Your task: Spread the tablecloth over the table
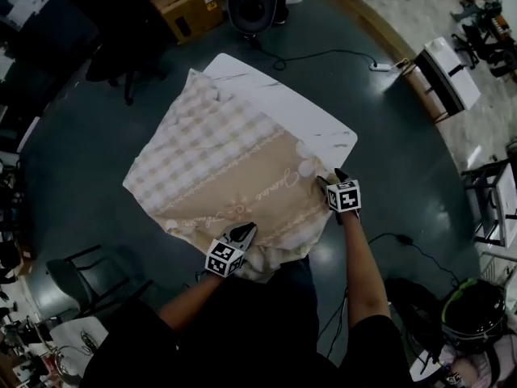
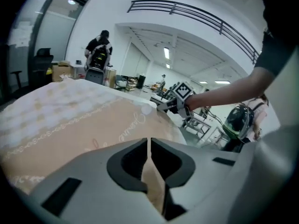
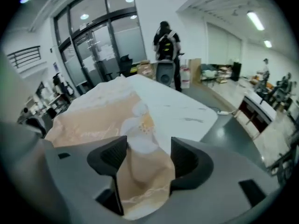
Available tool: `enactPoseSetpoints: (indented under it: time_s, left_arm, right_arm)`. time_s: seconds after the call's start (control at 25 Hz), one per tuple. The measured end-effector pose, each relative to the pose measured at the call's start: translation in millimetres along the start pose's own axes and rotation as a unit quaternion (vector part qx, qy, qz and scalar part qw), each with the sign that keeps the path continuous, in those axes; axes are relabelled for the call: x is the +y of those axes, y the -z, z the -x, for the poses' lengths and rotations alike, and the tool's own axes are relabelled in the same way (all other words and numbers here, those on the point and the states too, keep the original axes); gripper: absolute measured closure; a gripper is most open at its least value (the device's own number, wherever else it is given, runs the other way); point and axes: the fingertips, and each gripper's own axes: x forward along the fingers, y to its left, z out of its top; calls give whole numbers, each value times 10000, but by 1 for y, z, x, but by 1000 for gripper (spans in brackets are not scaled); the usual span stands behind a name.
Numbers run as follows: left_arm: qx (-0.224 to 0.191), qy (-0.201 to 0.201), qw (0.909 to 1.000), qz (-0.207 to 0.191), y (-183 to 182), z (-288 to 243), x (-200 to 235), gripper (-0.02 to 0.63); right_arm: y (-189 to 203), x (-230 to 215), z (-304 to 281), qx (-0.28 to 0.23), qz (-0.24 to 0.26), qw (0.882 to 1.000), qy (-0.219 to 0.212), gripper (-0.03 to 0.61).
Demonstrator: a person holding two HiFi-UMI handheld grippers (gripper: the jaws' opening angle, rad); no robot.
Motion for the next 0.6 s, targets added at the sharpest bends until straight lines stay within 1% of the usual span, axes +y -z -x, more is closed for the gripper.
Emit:
enactPoseSetpoints:
  time_s: [0.04, 0.08, 0.12, 0.16, 0.24, 0.28, 0.4, 0.52, 0.6]
  left_arm:
    - [-51, -245, 9996, 154, -8, -3, -4, 578]
    - [-113, -429, 9986, 279, -18, -9, -11, 578]
    - [-175, -542, 9978, 351, -30, -16, -20, 578]
    - [-232, -596, 9972, 375, -42, -24, -28, 578]
    - [-311, -655, 9967, 360, -58, -36, -39, 578]
    - [-332, -724, 9962, 366, -59, -40, -43, 578]
    - [-454, -1016, 9925, 509, -54, -42, -46, 578]
    - [-647, -1248, 9873, 746, -51, -39, -42, 578]
    - [-842, -1384, 9825, 920, -55, -34, -40, 578]
  right_arm:
    - [1, 3, -15, 286, 278, 9985, -386, 279]
    - [2, 5, -24, 533, 600, 9942, -716, 278]
    - [1, 7, -25, 690, 928, 9885, -972, 305]
    - [-1, 9, -21, 747, 1238, 9828, -1146, 381]
    - [-6, 23, -8, 693, 1774, 9723, -1355, 505]
    - [-5, 35, -1, 651, 1994, 9670, -1444, 535]
    - [-2, 87, 21, 443, 2523, 9518, -1689, 550]
    - [-4, 145, 43, 188, 3036, 9358, -1783, 551]
    - [5, 180, 45, 229, 3293, 9253, -1870, 551]
